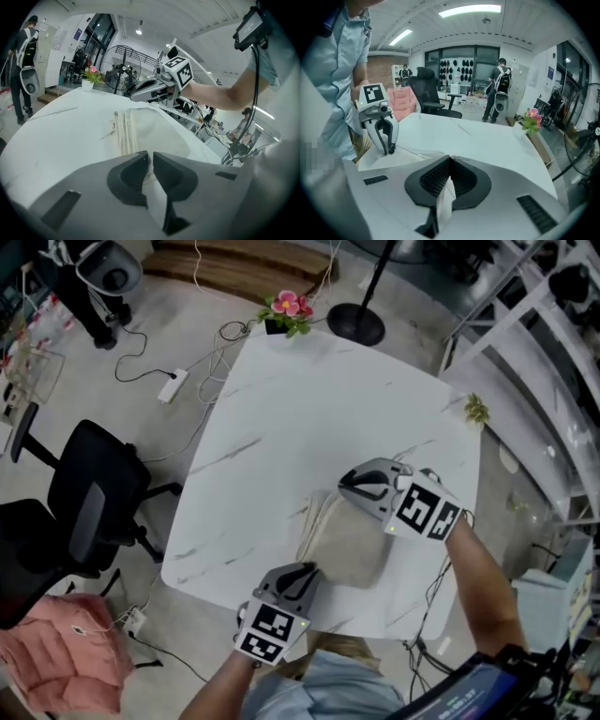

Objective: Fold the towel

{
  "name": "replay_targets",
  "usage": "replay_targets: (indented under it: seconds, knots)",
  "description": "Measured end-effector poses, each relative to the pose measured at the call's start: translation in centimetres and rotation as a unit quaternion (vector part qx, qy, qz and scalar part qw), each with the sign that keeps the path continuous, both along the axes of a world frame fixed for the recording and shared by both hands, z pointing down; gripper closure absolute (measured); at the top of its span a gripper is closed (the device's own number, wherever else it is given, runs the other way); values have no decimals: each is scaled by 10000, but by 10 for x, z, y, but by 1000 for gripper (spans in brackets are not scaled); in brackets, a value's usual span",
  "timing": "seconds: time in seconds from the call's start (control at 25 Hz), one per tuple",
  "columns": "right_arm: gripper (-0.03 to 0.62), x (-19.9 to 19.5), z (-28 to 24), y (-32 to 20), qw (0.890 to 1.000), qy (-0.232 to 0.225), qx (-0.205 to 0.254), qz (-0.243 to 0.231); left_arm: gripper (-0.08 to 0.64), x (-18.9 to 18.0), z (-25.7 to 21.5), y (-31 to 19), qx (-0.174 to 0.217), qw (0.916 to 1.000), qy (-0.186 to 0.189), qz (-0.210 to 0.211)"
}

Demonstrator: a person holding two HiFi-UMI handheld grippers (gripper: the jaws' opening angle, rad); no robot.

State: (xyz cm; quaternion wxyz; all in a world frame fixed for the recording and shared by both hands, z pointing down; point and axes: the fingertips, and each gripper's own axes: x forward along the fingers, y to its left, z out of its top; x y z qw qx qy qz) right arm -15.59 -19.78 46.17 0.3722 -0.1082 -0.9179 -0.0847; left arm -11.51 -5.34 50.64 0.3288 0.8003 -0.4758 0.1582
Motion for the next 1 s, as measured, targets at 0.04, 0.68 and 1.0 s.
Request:
replay_targets:
  seconds: [0.04,0.68,1.0]
  knots:
    - [577,-3,3,0,10000,33,-30,-49,518,0,0,0,-11,10000,16,-23]
    - [540,-10,25,7,9967,365,-299,-655,520,-1,0,-5,-64,9999,156,-34]
    - [540,-22,73,2,9857,747,-1443,-453,520,-5,5,-11,-123,9993,281,-200]
